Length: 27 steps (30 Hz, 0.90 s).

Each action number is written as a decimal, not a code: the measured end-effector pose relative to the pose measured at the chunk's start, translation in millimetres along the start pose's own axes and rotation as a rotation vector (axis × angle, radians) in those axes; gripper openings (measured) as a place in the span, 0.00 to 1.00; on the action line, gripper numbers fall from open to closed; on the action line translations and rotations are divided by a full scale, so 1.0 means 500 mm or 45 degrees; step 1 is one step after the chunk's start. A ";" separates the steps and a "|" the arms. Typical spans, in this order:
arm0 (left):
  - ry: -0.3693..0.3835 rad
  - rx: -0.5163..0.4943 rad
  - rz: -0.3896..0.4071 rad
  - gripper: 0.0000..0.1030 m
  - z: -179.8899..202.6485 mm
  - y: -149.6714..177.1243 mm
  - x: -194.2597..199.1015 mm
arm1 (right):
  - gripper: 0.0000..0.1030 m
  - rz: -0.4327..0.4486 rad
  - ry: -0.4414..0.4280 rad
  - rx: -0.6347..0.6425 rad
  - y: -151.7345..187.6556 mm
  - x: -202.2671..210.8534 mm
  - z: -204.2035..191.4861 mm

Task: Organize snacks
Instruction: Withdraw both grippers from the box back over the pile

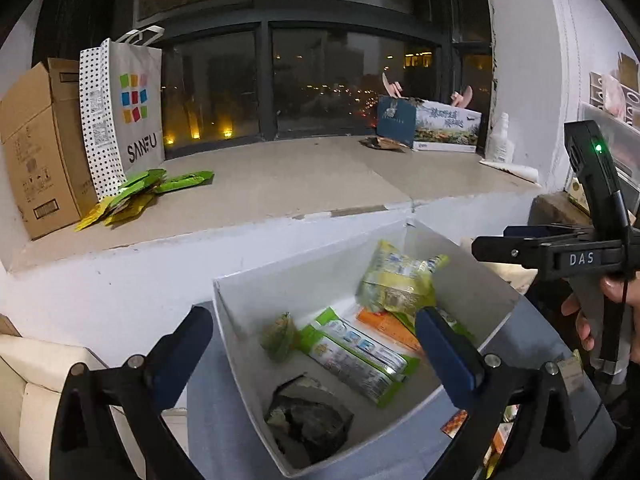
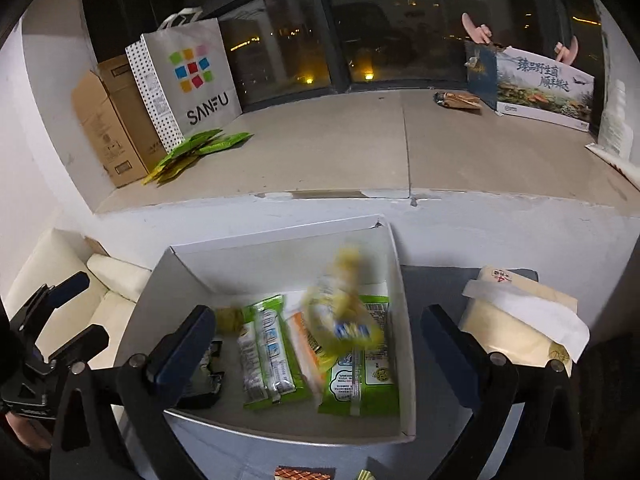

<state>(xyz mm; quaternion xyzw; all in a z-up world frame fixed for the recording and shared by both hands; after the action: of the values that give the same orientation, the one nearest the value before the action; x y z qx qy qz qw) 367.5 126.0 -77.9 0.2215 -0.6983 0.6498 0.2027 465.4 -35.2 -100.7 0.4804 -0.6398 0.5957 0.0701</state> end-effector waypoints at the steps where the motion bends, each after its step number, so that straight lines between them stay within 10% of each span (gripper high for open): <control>1: 0.005 0.007 -0.002 1.00 0.003 0.001 0.004 | 1.00 0.000 0.010 0.005 0.004 0.005 0.003; 16: 0.097 0.069 0.116 1.00 0.083 0.013 0.215 | 1.00 0.163 -0.111 0.135 0.036 0.195 -0.052; 27: 0.272 0.067 0.202 1.00 0.178 0.162 0.380 | 1.00 0.173 -0.108 0.478 0.254 0.378 -0.083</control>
<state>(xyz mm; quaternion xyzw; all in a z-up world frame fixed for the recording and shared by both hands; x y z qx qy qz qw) 165.9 33.1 -42.3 0.1006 -0.6708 0.7017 0.2180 256.8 -123.1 -52.5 0.4655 -0.5508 0.6872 -0.0879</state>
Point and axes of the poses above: each gripper's, at about its wrist camera, not at the fingertips, and x roughly against the way its jaws point, z to its right, y to its underside, the point moved 10 cm from there along -x, roughly the way its jaws point, and after that the axes turned 5 degrees about -x, right-handed, at the moved point
